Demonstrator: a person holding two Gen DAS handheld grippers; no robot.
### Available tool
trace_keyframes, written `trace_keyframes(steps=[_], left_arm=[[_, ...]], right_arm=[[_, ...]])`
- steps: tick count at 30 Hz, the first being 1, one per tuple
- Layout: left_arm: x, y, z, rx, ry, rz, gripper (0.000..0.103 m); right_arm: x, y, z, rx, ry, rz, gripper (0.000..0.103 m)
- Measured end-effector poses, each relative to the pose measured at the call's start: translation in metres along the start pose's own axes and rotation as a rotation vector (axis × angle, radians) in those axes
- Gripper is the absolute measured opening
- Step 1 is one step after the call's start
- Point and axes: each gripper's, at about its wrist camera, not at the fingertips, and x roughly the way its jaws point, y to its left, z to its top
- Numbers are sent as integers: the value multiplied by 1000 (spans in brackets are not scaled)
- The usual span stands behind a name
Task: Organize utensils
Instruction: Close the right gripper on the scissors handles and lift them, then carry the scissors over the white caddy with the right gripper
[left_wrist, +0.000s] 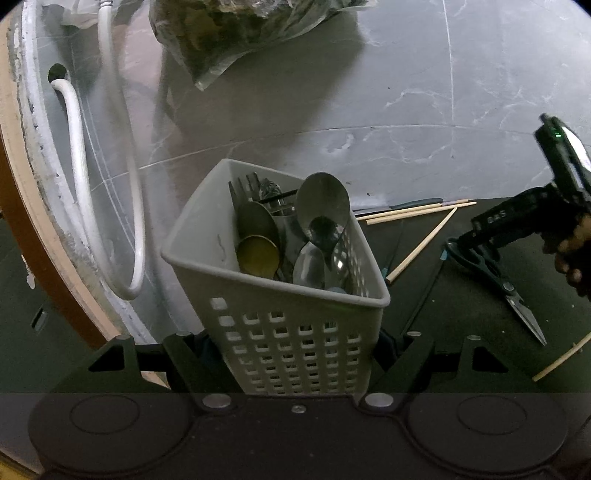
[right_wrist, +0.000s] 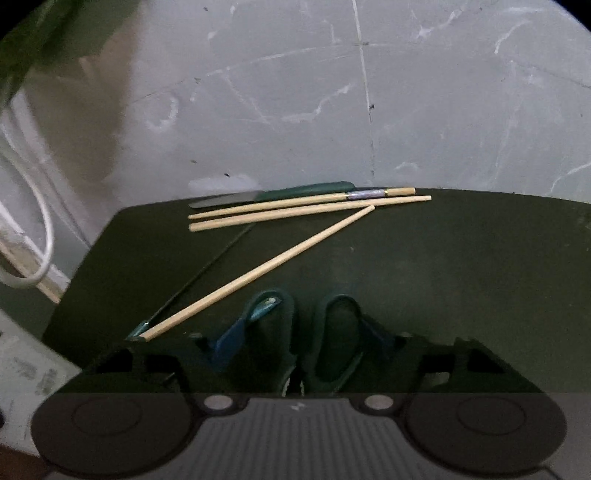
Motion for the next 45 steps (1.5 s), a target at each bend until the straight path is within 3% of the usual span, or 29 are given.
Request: trace_keyframes(steps=[4,14,24,31,37,45], left_arm=[[1,1,0,4,1,-4,79],[3,1,1,5,1,-6,79],[3,0,1,2,0,-6,79],[3,0,1,-2,-2,-8,79],[3,1,0,-6,-6,-10,79],[2,2,-1,-7,-11,-15,78]], right_arm=[[6,8,5,-22,3,-51,55],[7,25,1,-147,38,-74,50],[11,27,2,-153,49,-95,34],[9,23,2,-119,31,-77,32],[-26,14,-8,-81,-117,-12,32],[-92,19,-32,-124,-417,76,32]])
